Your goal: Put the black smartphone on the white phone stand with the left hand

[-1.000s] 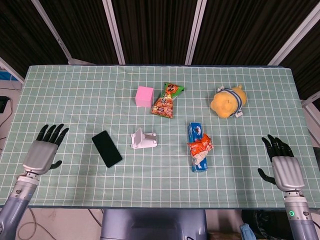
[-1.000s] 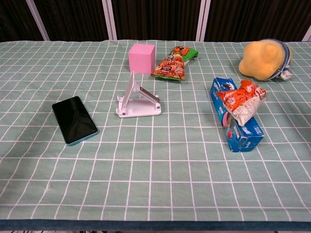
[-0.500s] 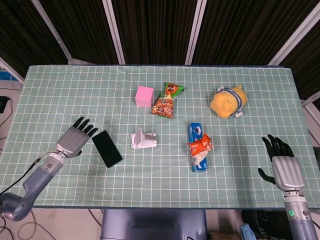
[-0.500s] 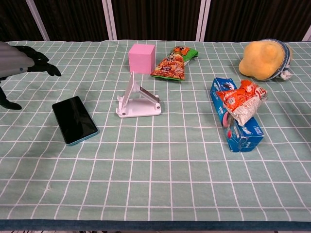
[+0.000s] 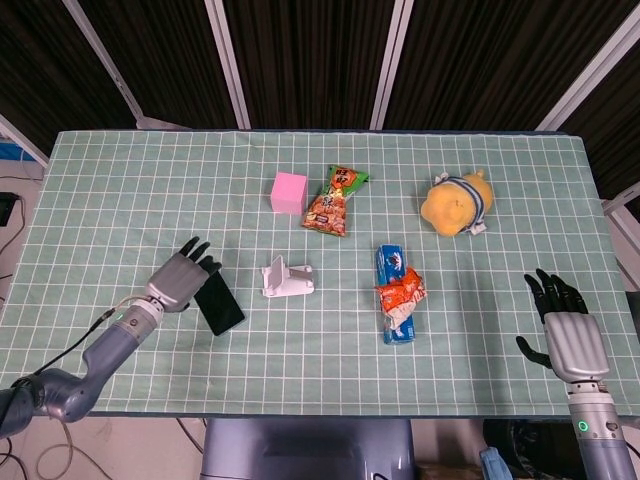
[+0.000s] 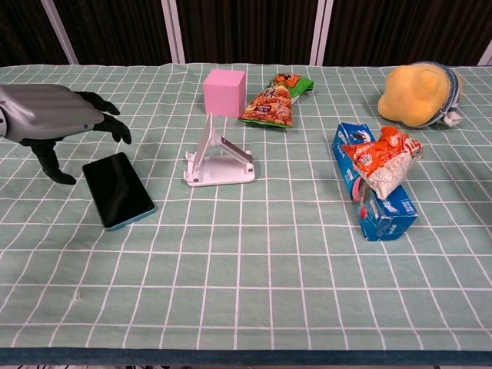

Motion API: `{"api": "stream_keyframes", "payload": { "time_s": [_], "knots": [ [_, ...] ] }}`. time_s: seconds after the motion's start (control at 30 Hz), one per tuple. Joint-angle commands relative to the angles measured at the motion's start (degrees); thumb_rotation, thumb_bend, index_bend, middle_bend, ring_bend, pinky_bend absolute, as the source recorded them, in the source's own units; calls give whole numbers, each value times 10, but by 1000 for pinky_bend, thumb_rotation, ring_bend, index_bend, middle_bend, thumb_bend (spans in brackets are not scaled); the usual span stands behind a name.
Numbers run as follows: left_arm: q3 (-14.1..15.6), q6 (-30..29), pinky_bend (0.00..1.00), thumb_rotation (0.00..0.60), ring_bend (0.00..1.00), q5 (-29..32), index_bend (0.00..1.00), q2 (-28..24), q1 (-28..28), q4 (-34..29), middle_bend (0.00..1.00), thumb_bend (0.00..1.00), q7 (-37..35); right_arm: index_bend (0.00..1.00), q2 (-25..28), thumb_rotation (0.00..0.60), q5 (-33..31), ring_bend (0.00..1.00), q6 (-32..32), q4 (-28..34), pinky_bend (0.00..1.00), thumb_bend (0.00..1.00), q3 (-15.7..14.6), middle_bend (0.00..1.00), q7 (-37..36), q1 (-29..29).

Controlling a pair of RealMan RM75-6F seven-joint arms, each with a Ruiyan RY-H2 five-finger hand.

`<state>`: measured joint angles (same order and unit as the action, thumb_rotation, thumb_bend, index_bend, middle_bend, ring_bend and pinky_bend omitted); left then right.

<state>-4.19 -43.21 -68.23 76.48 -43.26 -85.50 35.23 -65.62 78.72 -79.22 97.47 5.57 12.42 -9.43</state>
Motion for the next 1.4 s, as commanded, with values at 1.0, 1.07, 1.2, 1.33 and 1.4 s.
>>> {"api": "stream_keyframes", "payload": {
  "time_s": [1.0, 1.07, 1.2, 1.33, 1.4],
  "knots": [
    [42, 28, 0, 600, 0, 19, 241, 33, -42, 23, 215, 154, -4, 3, -1, 600, -1, 0, -3, 0, 140, 369, 0, 0, 0, 2],
    [44, 27, 0, 600, 0, 17, 241, 33, -43, 24, 216, 154, -5, 3, -1, 600, -1, 0, -3, 0, 140, 369, 0, 0, 0, 2],
    [47, 23, 0, 600, 0, 17, 242, 37, -44, 27, 228, 154, -9, 2, -1, 600, -1, 0, -3, 0, 140, 369, 0, 0, 0, 2],
    [50, 20, 0, 600, 0, 15, 253, 42, -44, 33, 251, 154, -10, 3, -1, 600, -1, 0, -4, 0, 140, 369, 0, 0, 0, 2],
    [52, 19, 0, 600, 0, 12, 261, 45, -45, 37, 265, 154, -10, 3, -1, 600, -1, 0, -4, 0, 140, 369, 0, 0, 0, 2]
  ]
}}
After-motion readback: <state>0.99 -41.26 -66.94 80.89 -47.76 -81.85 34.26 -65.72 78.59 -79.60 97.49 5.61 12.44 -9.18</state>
